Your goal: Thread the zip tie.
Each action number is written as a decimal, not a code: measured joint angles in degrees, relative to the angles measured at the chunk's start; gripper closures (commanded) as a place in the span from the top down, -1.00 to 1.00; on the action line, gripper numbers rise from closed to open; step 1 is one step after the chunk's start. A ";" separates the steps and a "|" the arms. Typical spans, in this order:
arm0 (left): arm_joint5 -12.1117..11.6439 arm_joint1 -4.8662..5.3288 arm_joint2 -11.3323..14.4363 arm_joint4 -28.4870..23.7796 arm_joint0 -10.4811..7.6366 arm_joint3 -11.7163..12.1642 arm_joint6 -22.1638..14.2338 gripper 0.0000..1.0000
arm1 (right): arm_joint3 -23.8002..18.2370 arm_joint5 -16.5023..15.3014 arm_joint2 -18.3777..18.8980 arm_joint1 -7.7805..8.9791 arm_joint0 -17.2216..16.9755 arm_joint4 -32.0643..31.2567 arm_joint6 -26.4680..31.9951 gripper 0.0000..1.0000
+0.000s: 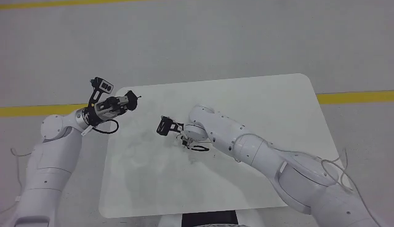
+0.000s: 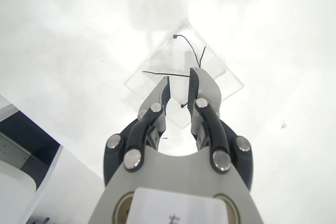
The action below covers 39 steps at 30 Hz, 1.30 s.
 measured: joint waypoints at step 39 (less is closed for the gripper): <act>0.00 0.00 0.00 0.00 0.00 0.00 0.00 -1.00 | 12.50 -0.78 0.53 -6.81 0.69 -4.70 -2.63 -0.90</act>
